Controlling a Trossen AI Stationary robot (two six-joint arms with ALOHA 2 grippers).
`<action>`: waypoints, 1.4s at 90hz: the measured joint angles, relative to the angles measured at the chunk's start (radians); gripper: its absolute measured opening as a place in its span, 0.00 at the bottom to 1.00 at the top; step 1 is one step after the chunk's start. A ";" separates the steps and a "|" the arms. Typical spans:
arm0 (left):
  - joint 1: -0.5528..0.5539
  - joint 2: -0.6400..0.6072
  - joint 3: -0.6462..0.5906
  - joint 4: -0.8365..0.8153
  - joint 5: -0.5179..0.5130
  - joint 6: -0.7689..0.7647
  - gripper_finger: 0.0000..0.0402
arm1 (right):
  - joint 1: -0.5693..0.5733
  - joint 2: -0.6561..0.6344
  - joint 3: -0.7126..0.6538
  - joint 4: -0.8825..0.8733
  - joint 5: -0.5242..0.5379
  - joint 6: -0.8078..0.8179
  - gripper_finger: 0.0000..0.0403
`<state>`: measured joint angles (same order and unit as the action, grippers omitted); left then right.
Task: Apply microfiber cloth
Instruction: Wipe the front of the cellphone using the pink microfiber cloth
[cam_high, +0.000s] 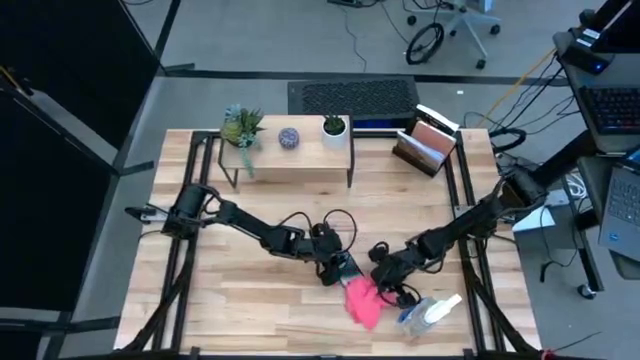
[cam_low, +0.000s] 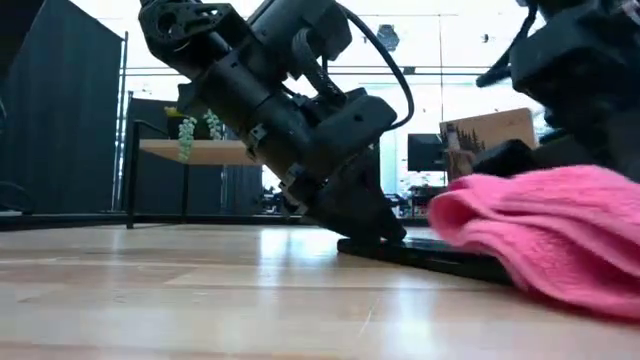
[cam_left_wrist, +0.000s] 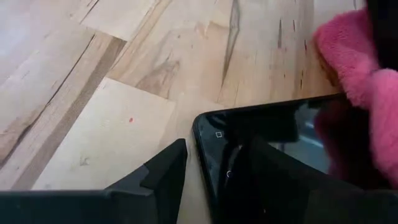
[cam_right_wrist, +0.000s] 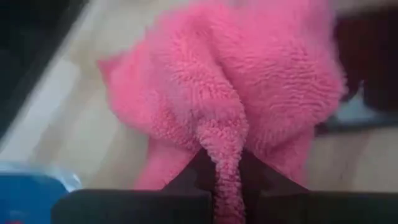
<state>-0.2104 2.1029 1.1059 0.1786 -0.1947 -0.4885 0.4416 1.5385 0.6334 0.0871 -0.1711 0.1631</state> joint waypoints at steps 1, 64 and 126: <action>0.000 0.000 0.000 0.000 0.000 0.000 0.41 | -0.003 -0.009 0.003 0.008 0.000 -0.002 0.01; 0.001 0.000 -0.001 0.000 0.000 -0.001 0.41 | -0.054 0.242 0.018 0.300 0.016 0.023 0.01; 0.001 0.000 -0.001 0.001 0.000 0.004 0.41 | -0.066 -0.006 0.011 0.013 0.434 -0.075 0.01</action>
<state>-0.2096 2.1033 1.1049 0.1795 -0.1947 -0.4847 0.3759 1.5328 0.6445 0.1002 0.2632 0.0884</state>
